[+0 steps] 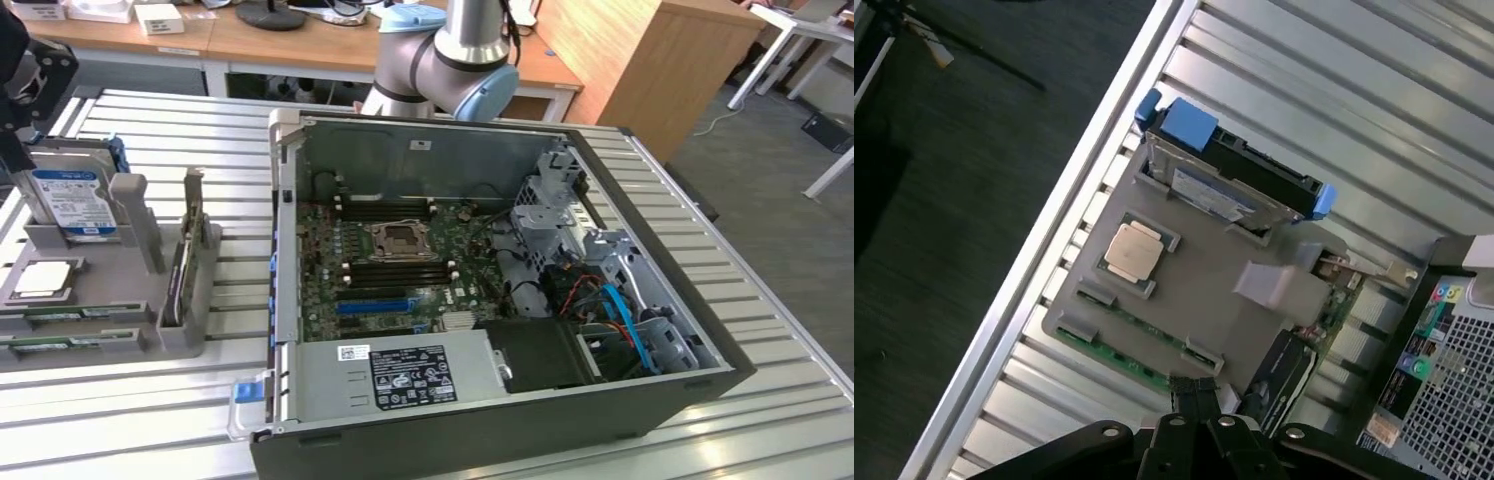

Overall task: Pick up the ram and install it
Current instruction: 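Pick up the ram and move it above insertion slot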

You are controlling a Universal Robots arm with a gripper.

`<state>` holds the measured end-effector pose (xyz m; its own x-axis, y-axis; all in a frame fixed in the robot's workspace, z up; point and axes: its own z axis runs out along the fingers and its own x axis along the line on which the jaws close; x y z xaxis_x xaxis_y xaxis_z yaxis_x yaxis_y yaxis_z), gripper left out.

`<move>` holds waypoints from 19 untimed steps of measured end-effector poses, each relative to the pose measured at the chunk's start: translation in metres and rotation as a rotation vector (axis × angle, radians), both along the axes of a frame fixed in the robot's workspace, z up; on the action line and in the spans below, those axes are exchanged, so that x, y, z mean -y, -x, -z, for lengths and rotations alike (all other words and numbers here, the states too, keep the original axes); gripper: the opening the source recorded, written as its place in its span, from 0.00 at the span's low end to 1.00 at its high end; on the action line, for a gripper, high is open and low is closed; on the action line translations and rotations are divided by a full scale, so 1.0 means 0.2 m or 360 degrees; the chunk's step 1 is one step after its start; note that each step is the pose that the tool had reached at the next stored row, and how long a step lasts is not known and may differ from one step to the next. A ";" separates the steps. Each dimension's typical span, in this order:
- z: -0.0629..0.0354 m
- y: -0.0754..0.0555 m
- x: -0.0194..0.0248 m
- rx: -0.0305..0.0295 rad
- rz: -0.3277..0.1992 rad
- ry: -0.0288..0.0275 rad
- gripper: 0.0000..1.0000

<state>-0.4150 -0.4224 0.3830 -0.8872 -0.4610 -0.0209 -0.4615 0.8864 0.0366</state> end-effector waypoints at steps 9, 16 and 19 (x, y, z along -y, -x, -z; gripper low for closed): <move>0.000 0.00 0.000 -0.00001 -0.0260 0.00132 0.11; 0.001 0.00 0.000 0.00001 -0.0462 0.00218 0.11; 0.001 0.00 0.000 0.00001 -0.0548 0.00255 0.11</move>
